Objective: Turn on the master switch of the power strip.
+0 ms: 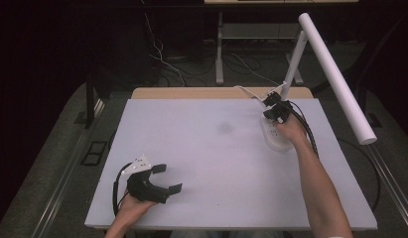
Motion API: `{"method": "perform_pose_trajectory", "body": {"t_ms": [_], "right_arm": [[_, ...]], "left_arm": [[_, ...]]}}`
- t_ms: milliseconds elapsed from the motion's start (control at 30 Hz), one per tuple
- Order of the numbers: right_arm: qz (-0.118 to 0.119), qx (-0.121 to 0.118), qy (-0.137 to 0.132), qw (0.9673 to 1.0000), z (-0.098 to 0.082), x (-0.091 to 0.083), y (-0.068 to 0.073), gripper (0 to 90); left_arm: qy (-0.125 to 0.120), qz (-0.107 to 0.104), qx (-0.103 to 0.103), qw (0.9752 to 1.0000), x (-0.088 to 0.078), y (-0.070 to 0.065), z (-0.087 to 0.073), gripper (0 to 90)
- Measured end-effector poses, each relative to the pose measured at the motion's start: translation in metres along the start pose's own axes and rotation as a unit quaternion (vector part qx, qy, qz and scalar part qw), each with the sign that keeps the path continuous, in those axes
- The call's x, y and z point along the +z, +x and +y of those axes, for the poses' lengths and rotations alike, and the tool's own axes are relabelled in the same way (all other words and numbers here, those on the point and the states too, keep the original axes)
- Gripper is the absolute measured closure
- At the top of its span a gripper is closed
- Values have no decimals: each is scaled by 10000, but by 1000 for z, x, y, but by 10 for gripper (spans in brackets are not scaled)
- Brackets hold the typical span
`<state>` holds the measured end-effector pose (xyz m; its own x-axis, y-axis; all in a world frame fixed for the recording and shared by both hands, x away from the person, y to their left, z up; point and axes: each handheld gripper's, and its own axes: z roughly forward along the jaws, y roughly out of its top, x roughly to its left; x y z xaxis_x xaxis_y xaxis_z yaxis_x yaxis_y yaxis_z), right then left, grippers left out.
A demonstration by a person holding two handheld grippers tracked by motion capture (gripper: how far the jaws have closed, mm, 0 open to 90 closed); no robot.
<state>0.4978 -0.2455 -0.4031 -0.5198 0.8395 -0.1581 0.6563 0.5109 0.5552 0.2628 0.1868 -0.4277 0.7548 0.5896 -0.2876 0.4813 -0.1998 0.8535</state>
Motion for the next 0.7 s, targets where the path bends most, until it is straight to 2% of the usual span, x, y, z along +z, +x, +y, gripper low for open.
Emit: {"method": "perform_pose_trajectory", "body": {"t_ms": [167,267,367,500,633,700], "right_arm": [[-17,47,18,10000,-2,4,1,892],[-144,25,27,9999,-2,4,3,893],[-172,26,86,9998,-1,4,3,894],[-119,174,39,9998,-4,4,2,896],[73,500,-86,9987,-12,2,-3,897],[1,453,-94,9989,-15,2,-6,898]], "left_arm": [[4,1,15,10000,0,0,0,0],[21,-7,39,10000,1,0,0,0],[13,-5,40,10000,1,-1,0,0],[50,-31,75,10000,2,-2,0,0],[82,-35,98,9999,3,-2,0,0],[86,-28,103,9999,3,-1,0,0]]}}
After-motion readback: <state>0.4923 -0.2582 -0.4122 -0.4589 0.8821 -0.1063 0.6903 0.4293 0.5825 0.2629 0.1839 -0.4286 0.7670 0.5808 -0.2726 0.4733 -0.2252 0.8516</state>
